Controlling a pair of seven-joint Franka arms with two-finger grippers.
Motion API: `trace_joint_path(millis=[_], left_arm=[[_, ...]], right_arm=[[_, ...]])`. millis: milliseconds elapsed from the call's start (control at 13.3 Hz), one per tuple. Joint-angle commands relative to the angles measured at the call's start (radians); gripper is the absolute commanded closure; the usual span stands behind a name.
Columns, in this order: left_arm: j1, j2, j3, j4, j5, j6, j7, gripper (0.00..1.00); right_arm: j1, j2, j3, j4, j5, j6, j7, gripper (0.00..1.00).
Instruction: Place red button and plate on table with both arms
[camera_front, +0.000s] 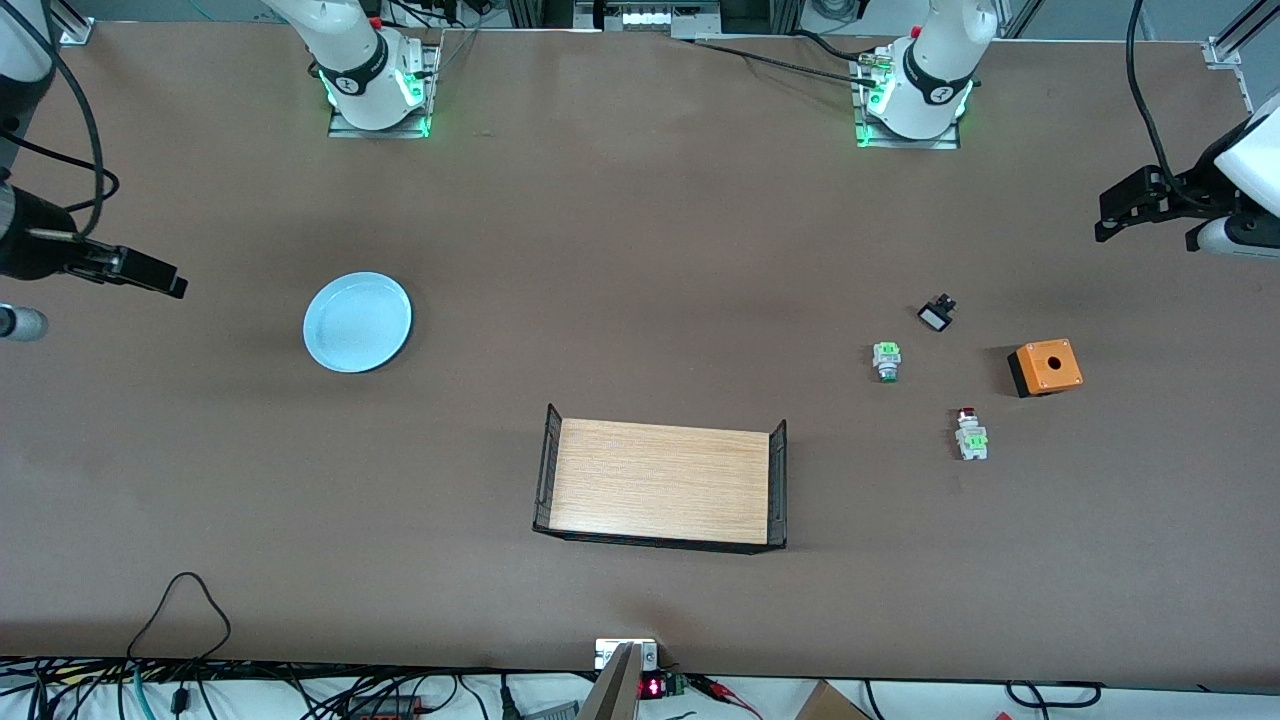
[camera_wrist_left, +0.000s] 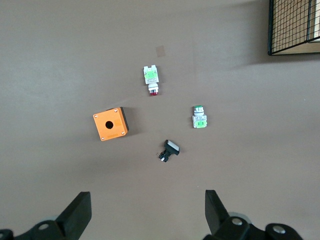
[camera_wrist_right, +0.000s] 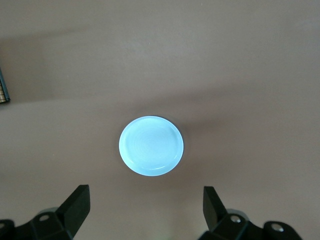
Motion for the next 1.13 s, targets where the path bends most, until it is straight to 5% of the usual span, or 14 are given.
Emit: trace_joint_path(millis=[0,676,1051], left_arm=[[-0.005,-0.001,-0.015,0.024,0.03,-0.032,-0.025,0.0],[-0.003,-0.007,-0.017,0.021,0.03,-0.021,-0.025,0.0],[-0.003,-0.007,-0.017,0.021,0.032,-0.021,-0.025,0.0]], right_arm=[[0.012,0.001,0.008,0.034,-0.047,-0.022,0.01,0.0],[-0.056,-0.004,-0.001,-0.005,-0.044,-0.011,-0.046,0.0],[-0.053,-0.087,0.0,-0.146,-0.047,0.072,-0.135,0.0]])
